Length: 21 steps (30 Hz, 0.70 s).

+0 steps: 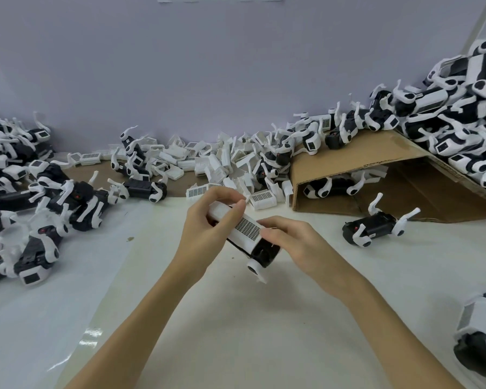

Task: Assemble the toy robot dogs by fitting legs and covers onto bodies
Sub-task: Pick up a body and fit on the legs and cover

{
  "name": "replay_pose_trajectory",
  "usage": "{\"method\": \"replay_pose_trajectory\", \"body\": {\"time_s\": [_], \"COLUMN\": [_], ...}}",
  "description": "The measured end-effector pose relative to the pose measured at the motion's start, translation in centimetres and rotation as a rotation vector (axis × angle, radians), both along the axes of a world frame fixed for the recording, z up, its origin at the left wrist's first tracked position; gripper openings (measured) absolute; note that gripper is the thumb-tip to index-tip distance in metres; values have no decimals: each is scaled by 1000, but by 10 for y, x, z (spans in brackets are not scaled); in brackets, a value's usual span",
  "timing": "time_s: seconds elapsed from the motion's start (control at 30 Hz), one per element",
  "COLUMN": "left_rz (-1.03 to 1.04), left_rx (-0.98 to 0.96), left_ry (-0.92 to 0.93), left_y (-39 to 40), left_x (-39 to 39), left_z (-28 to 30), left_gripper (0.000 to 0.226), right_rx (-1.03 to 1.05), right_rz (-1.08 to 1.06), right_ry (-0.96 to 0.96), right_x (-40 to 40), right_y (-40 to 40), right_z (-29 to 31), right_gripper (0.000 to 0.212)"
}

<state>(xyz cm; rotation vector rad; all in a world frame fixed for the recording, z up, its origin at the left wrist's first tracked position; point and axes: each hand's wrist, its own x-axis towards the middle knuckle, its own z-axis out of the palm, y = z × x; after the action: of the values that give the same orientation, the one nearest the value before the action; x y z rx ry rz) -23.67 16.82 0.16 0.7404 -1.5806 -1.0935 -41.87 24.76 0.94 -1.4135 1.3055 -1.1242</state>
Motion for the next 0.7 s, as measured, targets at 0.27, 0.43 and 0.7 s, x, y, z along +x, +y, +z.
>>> {"method": "replay_pose_trajectory", "body": {"time_s": [0.27,0.43,0.7], "left_rz": [-9,-72,-118], "left_rx": [-11,-61,-172], "left_ry": [-96,-132,-166], "left_y": [-10,-16,-20], "left_x": [7,10,9], "left_z": [-9,-14,-19], "left_gripper": [49,44,37], "right_rx": [-169,-223,-239], "right_rz": [-138,-238,-151], "right_ry": [136,346,462], "right_x": [3,5,6], "right_y": [1,3,0], "right_z": [-6,-9,-16], "right_gripper": [24,31,25]}}
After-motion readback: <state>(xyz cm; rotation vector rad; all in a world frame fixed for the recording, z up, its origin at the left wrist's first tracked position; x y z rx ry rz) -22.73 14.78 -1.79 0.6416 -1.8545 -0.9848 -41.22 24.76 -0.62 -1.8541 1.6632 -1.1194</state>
